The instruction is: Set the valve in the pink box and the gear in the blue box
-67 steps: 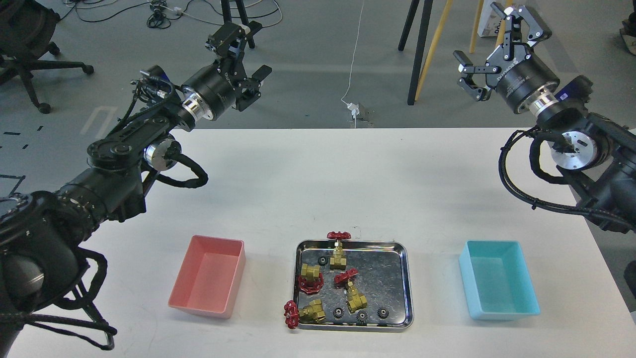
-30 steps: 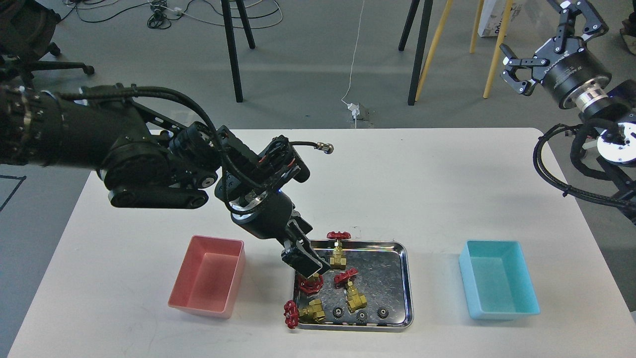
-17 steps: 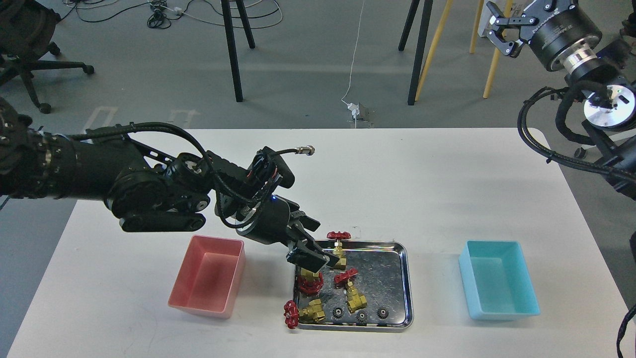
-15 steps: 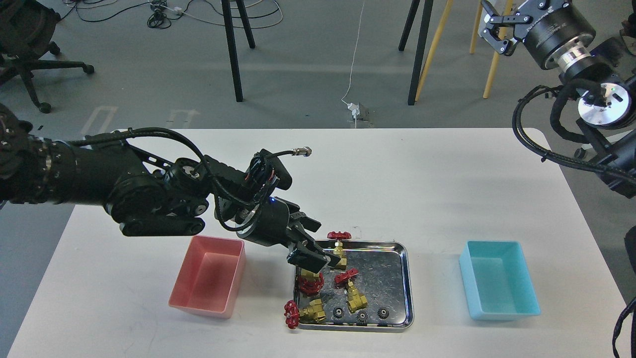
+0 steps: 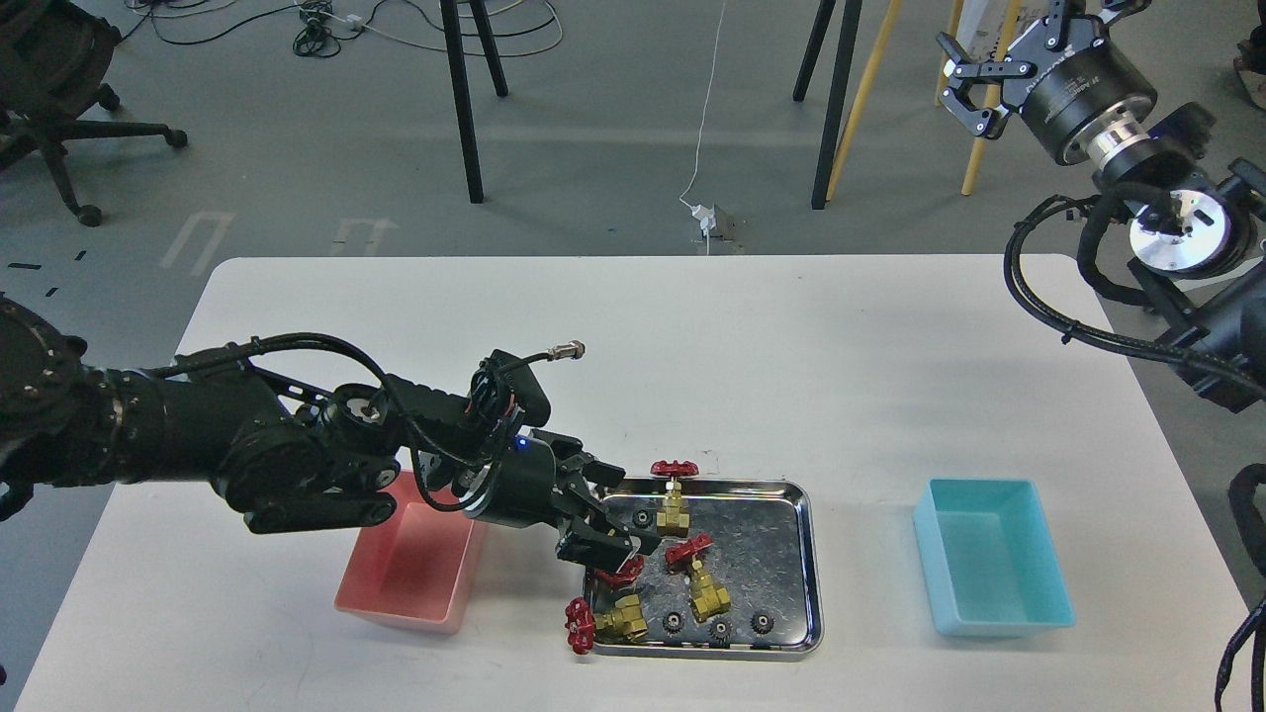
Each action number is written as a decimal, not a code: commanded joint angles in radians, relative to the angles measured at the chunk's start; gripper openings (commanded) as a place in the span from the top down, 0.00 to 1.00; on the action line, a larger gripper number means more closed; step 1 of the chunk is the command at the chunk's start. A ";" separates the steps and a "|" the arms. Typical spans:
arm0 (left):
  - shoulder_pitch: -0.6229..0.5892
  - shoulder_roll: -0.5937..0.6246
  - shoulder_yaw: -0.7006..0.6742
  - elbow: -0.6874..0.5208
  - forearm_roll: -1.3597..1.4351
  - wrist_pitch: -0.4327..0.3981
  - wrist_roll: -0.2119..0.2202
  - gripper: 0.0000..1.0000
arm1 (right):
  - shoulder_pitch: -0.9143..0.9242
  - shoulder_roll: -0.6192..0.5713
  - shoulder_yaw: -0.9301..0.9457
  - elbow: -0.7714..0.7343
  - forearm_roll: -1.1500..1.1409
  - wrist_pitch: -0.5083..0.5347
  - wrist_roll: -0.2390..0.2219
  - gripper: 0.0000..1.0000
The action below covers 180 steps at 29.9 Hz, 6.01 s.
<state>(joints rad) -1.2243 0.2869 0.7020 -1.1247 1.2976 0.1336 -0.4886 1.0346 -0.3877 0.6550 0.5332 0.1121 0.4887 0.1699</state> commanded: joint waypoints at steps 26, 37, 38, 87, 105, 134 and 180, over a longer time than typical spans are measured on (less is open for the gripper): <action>0.083 0.009 -0.001 0.057 0.117 0.032 0.000 0.25 | -0.034 0.003 0.000 0.010 0.000 0.000 0.000 0.00; 0.086 0.014 -0.003 0.057 0.118 0.034 0.000 0.47 | -0.041 0.003 0.000 0.010 0.000 0.000 0.000 0.00; 0.085 0.014 -0.003 0.057 0.118 0.034 0.000 0.51 | -0.042 0.003 0.000 0.010 0.000 0.000 0.000 0.00; -0.015 0.633 -0.162 -0.336 0.225 -0.016 0.000 0.90 | 0.091 0.110 0.003 -0.001 0.000 0.000 0.000 0.00; 0.146 0.650 -0.173 -0.211 0.285 0.000 0.000 0.90 | 0.074 0.108 0.002 0.007 0.000 0.000 0.002 0.00; 0.186 0.609 -0.188 -0.185 0.287 0.011 0.000 0.39 | 0.117 0.116 -0.125 0.030 -0.179 0.000 0.005 0.00; 0.239 0.373 -0.957 -0.228 -0.867 -0.397 0.000 0.17 | 0.552 0.205 -1.335 1.015 -1.761 0.000 -0.030 0.43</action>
<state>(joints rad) -0.9965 0.6657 -0.2529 -1.3567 0.4309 -0.2638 -0.4886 1.5860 -0.2356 -0.6639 1.5531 -1.6497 0.4885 0.1395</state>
